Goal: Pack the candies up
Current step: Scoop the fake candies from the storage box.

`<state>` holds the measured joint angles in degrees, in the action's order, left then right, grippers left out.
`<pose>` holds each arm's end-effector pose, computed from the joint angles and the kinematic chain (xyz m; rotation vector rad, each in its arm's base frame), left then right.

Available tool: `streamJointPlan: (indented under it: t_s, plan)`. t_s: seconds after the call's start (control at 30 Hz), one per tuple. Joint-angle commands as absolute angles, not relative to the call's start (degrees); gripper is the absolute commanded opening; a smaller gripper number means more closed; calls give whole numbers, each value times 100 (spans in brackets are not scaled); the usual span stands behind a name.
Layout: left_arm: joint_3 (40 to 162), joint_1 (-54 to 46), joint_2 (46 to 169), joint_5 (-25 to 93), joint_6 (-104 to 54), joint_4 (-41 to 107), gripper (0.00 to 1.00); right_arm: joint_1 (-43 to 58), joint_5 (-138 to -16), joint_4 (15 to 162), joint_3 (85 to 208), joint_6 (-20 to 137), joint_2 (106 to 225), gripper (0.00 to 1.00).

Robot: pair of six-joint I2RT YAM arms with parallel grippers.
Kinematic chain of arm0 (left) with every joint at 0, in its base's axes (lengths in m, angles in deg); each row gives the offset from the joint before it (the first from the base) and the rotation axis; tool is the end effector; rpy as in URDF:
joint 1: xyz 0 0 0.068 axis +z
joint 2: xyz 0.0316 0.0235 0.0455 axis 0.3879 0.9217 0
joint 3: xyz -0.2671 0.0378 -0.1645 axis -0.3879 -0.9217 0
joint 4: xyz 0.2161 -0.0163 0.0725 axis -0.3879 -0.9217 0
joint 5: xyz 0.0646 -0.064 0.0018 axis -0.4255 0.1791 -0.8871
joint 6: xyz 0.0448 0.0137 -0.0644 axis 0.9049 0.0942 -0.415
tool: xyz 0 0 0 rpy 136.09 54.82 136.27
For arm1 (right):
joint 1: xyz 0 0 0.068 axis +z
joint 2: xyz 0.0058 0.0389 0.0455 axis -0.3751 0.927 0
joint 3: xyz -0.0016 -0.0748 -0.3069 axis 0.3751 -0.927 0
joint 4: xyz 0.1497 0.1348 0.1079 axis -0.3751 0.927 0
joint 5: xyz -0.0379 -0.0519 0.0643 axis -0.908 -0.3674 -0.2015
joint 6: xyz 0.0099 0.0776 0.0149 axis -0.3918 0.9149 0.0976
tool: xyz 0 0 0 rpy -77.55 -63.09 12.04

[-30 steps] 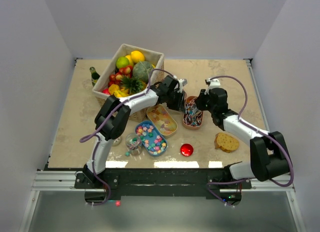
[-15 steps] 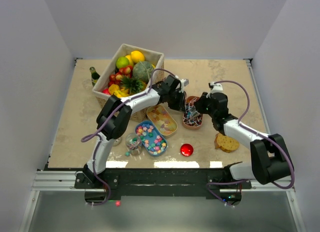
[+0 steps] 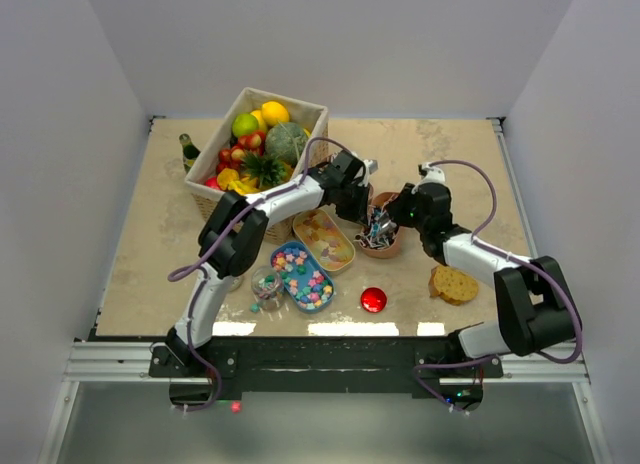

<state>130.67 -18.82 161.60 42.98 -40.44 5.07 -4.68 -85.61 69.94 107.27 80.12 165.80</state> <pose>0.3696 -0.3555 0.1965 0.4642 2.6197 -0.8256 0.2786 0.0854 0.2488 0.2099 2.0617 0.4706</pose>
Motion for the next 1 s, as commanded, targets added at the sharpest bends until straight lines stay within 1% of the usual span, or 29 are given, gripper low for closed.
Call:
streamJointPlan:
  t_s: [0.0, 0.2, 0.7, 0.9, 0.97]
  plan:
    - [13241, -1954, 16346, 3995, -3792, 36, 0, -383, -8938, 8124, 10649, 7736, 16967, 0]
    - [13259, -1954, 16100, 3626, -3607, -149, 0, -392, -8894, 7966, 10605, 7771, 16871, 0]
    - [13619, -1980, 15748, 2615, -2913, -922, 0, -348, -9052, 6622, 9779, 8430, 16212, 0]
    - [13628, -1989, 15634, 2061, -2869, -1063, 0, -252, -9280, 5840, 9480, 8510, 16097, 0]
    - [13654, -1980, 15616, 1982, -2860, -1098, 0, -190, -9342, 5322, 9331, 8475, 16158, 0]
